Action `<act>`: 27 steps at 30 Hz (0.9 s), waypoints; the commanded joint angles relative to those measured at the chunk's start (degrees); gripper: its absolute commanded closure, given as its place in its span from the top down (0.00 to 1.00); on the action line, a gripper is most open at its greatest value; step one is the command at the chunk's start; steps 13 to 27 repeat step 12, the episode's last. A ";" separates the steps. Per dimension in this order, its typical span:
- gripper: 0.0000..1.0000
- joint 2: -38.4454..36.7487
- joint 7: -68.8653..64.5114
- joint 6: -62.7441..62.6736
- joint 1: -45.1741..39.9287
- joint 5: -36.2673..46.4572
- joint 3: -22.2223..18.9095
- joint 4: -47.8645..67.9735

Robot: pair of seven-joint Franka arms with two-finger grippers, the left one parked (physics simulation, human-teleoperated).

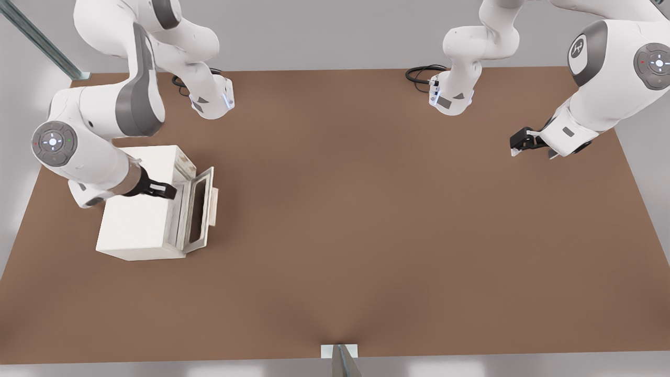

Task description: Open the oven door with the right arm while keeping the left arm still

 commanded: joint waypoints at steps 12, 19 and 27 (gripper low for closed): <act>1.00 -0.10 -17.75 0.88 -0.07 1.33 0.16 -0.97; 1.00 -0.10 -17.75 0.88 -0.07 1.33 0.16 -0.97; 1.00 -0.10 -17.75 0.88 -0.07 1.33 0.16 -0.97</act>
